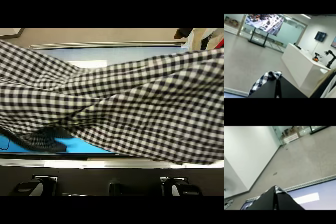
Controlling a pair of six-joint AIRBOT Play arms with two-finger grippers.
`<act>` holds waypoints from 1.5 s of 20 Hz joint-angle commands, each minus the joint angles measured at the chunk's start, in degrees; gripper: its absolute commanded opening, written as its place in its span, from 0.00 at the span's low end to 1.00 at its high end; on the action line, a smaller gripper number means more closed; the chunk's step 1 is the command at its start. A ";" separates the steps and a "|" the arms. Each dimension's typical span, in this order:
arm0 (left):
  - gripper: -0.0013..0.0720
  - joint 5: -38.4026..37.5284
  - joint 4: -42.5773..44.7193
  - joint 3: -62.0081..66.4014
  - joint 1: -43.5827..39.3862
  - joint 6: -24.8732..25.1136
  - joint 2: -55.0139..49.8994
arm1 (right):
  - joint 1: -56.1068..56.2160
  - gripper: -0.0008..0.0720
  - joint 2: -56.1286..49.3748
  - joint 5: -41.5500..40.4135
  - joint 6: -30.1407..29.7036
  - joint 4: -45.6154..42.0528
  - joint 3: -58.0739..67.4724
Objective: Fold the clothes and pants, and hang the long-sleeved shirts on hangers.
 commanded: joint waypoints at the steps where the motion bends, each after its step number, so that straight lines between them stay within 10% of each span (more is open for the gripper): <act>1: 0.04 -0.52 -4.42 -4.09 0.02 -1.66 -3.72 | -0.09 0.05 -7.04 -0.52 3.72 -3.06 -0.02; 14: 0.05 4.02 -6.38 -19.19 -8.76 -0.20 -45.11 | 0.02 0.23 -64.92 1.11 -8.76 18.40 -0.02; 19: 0.05 4.59 -6.38 -19.17 -9.11 0.44 -46.05 | -0.04 0.74 -61.61 9.49 -15.93 15.74 -0.02; 24: 0.05 3.15 -6.38 -19.15 -9.11 0.42 -45.81 | -0.33 0.75 -53.62 25.53 -20.92 -1.66 -1.66; 30: 0.05 2.67 -6.38 -19.15 -9.11 0.42 -45.83 | -9.77 0.76 -41.62 20.59 -19.91 3.91 -28.22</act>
